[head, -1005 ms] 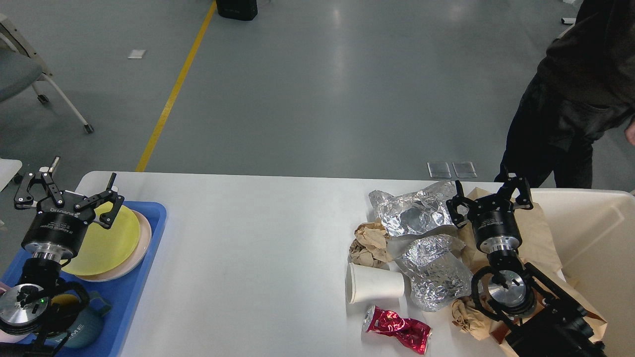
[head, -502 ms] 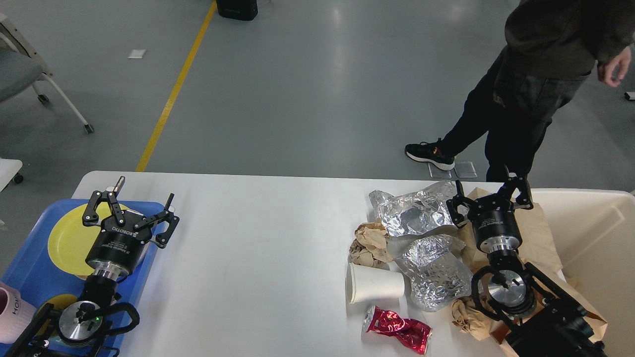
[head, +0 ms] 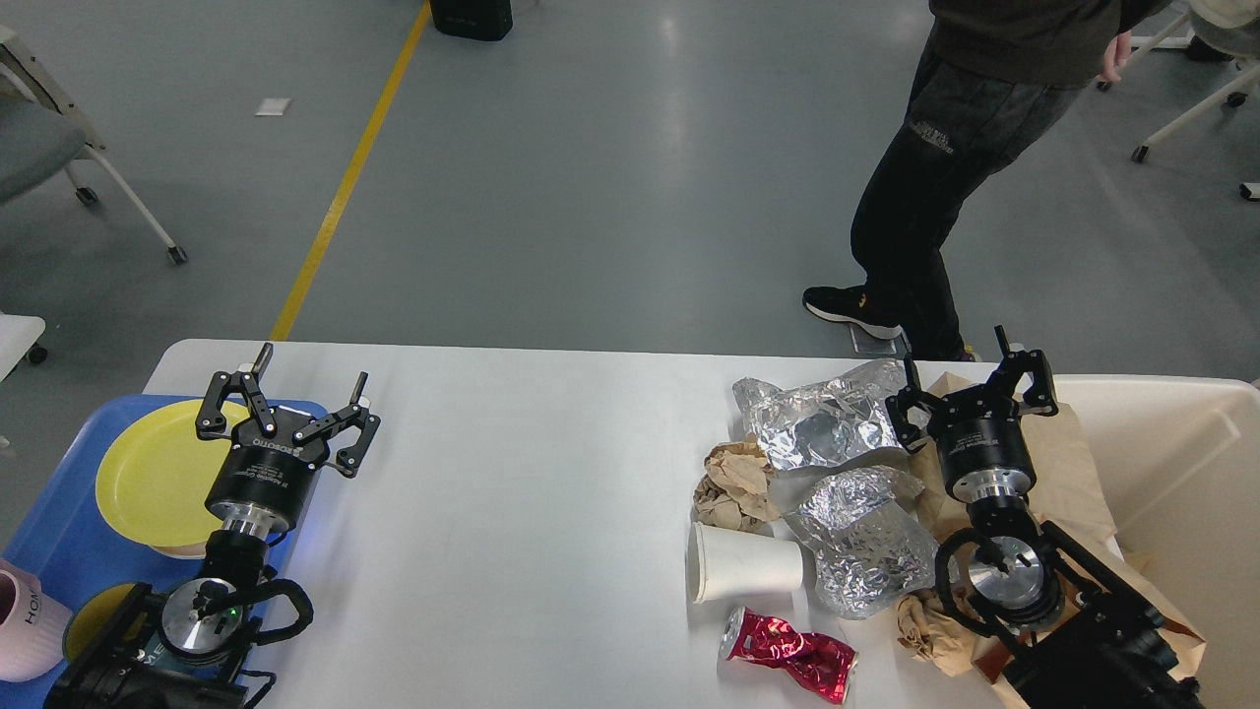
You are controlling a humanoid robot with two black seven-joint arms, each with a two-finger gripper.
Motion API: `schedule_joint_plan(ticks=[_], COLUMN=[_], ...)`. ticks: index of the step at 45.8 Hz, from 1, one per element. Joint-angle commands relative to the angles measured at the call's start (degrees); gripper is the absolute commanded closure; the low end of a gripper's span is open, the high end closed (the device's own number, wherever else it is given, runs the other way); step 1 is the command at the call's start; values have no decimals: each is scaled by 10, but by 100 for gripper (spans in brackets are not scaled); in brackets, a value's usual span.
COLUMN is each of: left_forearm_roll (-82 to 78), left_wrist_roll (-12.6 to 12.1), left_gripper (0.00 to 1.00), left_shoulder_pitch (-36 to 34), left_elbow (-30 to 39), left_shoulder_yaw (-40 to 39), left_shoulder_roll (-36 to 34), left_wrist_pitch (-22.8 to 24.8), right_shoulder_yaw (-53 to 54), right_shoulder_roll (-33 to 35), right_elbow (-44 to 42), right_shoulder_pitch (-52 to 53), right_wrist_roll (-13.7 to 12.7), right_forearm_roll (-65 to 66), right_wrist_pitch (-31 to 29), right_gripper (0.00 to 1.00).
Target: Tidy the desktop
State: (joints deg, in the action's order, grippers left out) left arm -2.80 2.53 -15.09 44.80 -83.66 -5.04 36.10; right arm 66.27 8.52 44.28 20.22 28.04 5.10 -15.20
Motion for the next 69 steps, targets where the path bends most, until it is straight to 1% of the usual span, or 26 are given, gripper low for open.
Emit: schedule_joint_plan(ticks=[1,5,9,10,16,30,36,41,69], left_forearm_roll=[-5,-4,-4,-6,-8,-3,0,2,2], left_wrist_roll=[4,10,36,37,36,35,28,33,33], left_gripper=[3,3,3,3,3,3,3,3,3], left_shoulder_pitch=[-4,-5,-5,-5,-8,-25,-26,-26,-26], left_elbow=[-9,-10,-10,-10,-20,-59,-64,-64,-64], left_shoulder_yaw=[0,-6,-6,-5,2,1,1,2,2], left_shoulder_roll=[-1,0,-1,-1,-11,-33,-33,-31,-32], left_wrist_pitch=[7,5,4,4,4,22,29,30,31], right_shoulder_yaw=[0,0,0,0,0,0,0,0,0], right_shoulder_roll=[0,0,0,0,0,0,0,0,0], right_elbow=[0,0,0,0,-1,0,0,0,0], right_shoulder_pitch=[0,0,0,0,0,0,0,0,0], right_wrist_roll=[0,0,0,0,0,0,0,0,0], right_forearm_roll=[0,0,0,0,0,0,0,0,0], right_wrist_pitch=[0,0,0,0,0,0,0,0,0], right_gripper=[0,0,0,0,0,0,0,0,0])
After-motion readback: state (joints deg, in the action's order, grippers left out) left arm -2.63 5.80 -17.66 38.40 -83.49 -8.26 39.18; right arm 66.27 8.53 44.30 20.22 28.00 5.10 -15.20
